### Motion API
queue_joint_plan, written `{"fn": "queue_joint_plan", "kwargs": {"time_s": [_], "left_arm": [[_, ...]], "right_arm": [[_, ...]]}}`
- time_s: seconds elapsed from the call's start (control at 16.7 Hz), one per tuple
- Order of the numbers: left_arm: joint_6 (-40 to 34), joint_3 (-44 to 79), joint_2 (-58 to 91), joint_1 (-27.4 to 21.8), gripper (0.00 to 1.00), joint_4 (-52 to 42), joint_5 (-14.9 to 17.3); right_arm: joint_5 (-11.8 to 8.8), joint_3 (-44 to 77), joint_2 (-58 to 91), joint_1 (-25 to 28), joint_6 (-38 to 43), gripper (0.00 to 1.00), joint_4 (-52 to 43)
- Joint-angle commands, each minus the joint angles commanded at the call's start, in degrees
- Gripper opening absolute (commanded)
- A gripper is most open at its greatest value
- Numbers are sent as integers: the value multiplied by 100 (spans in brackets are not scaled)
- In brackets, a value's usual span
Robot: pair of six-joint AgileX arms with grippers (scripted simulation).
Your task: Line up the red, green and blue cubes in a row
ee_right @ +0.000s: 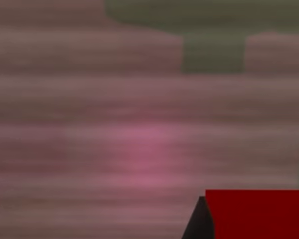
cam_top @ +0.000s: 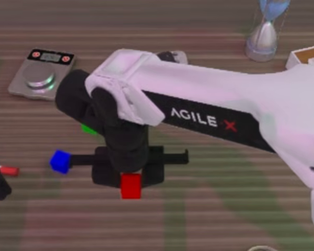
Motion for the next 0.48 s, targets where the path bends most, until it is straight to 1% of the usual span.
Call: {"fn": "queue_joint_plan", "kwargs": {"time_s": [0.12,0.18,0.48], "left_arm": [[0,0,0,0,100,0,0],[0,0,0,0,100,0,0],[0,0,0,0,100,0,0]], "right_arm": [[16,121,15,285,287,0,-60],[20,145,17,338,340,0,-72],[8,112,1,326,344,0,-38]]}}
